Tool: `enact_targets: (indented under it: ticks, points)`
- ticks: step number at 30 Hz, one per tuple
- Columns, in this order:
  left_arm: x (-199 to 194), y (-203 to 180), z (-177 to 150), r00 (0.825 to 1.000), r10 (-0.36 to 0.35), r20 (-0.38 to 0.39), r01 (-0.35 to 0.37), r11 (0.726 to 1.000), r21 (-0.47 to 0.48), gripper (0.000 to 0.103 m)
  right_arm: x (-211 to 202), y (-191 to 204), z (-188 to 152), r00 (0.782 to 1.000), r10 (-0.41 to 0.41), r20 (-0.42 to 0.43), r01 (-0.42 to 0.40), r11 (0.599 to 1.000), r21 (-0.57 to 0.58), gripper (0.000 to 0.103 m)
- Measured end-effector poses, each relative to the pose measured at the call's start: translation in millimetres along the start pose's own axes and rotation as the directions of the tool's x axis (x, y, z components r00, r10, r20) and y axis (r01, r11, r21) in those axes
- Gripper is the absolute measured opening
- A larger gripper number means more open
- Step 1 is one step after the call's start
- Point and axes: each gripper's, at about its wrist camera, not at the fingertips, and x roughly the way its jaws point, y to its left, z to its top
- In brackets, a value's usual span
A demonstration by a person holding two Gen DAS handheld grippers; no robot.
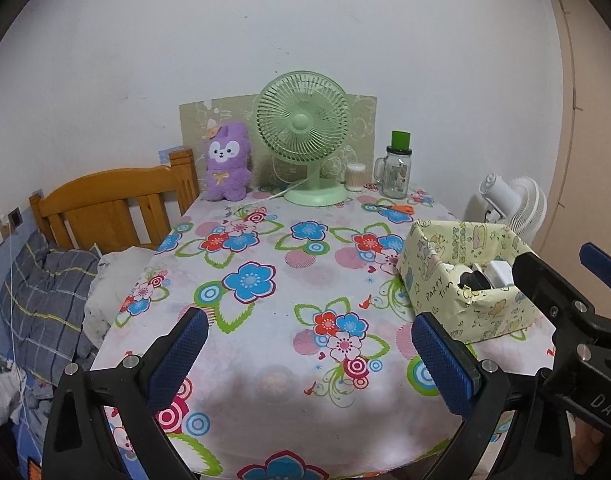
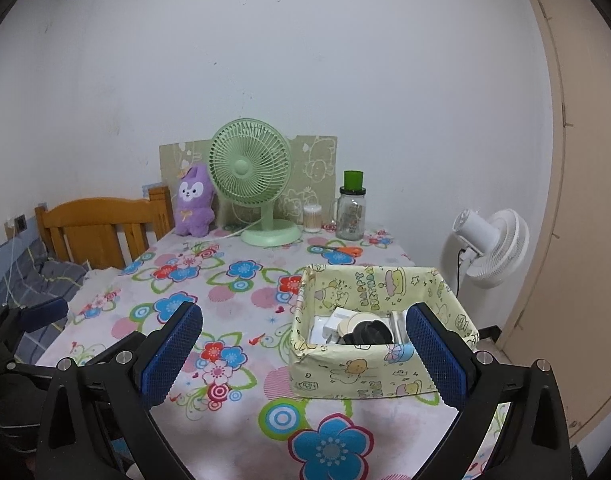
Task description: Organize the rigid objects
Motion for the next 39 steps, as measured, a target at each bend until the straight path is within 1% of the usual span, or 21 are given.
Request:
enact_targets:
  ticks: [7, 16, 22, 39]
  points:
    - [-2, 5, 1, 0.999, 0.018, 0.034, -0.016, 0.999, -0.036, 0.103, 1, -8, 1, 1.0, -0.002, -0.005, 0.002, 0.999, 0.04, 0.103]
    - [0, 4, 1, 0.999, 0.019, 0.037, -0.019, 1.0, -0.021, 0.103, 3, -10, -2, 1.0, -0.019, -0.01, 0.019, 0.999, 0.04, 0.103]
    - [0, 4, 2, 0.999, 0.012, 0.039, -0.011, 0.999, -0.035, 0.103, 8, -13, -3, 0.999, -0.031, -0.024, 0.032, 0.998, 0.045, 0.103]
    - [0, 4, 3, 0.999, 0.018, 0.044, -0.017, 0.999, -0.033, 0.103, 8, -11, -5, 0.999, -0.031, -0.024, 0.032, 0.999, 0.044, 0.103]
